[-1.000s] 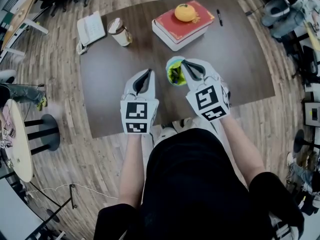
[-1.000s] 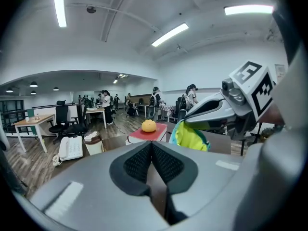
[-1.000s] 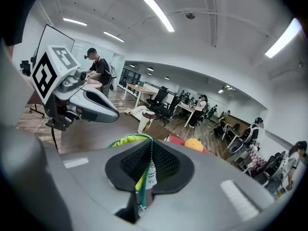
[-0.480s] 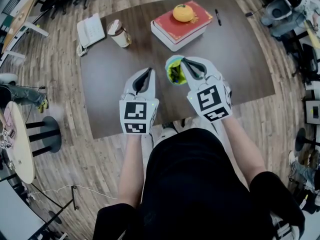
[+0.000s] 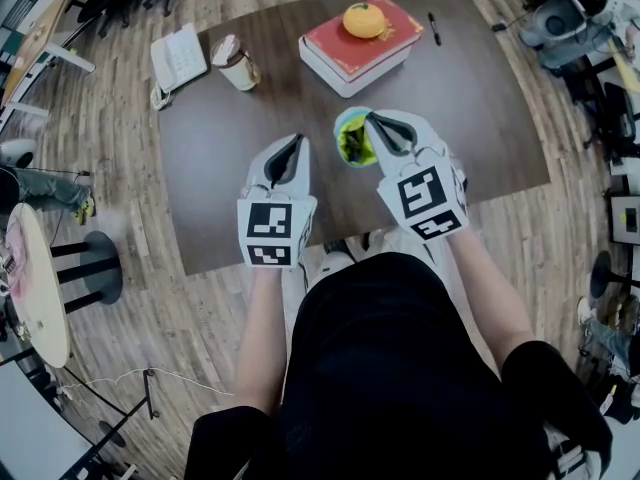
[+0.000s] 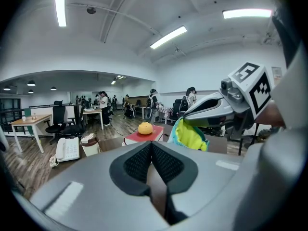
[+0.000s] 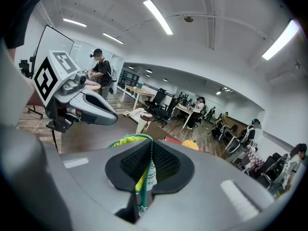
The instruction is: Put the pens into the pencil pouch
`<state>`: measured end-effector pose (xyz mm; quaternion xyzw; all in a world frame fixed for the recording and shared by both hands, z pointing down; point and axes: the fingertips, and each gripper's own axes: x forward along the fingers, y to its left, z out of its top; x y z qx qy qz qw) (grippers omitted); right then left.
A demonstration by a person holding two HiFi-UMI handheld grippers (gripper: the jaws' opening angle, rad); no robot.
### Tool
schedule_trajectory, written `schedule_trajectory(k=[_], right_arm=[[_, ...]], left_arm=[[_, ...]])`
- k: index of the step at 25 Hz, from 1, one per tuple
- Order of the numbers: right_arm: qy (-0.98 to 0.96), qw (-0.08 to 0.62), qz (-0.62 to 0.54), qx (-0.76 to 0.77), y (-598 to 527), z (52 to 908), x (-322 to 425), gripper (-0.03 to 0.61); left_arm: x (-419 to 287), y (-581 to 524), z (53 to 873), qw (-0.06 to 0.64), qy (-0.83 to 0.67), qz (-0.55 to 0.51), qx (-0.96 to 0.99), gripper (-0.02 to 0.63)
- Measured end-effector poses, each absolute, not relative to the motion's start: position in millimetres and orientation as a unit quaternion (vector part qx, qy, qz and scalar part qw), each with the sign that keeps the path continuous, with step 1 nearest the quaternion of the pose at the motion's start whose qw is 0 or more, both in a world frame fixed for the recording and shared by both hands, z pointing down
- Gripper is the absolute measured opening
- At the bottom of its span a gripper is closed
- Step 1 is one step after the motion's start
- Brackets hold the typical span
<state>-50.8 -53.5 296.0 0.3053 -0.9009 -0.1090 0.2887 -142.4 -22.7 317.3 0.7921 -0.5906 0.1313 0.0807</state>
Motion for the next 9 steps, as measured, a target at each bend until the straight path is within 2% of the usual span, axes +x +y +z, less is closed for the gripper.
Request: schedule_trajectory(k=[9], right_arm=[[-0.898, 0.291, -0.11, 0.312, -55.0, 294.1, -45.5, 0.017]], left_arm=[[-140.4, -22.6, 316.0, 0.08, -0.587, 0.132, 0.795, -0.003]])
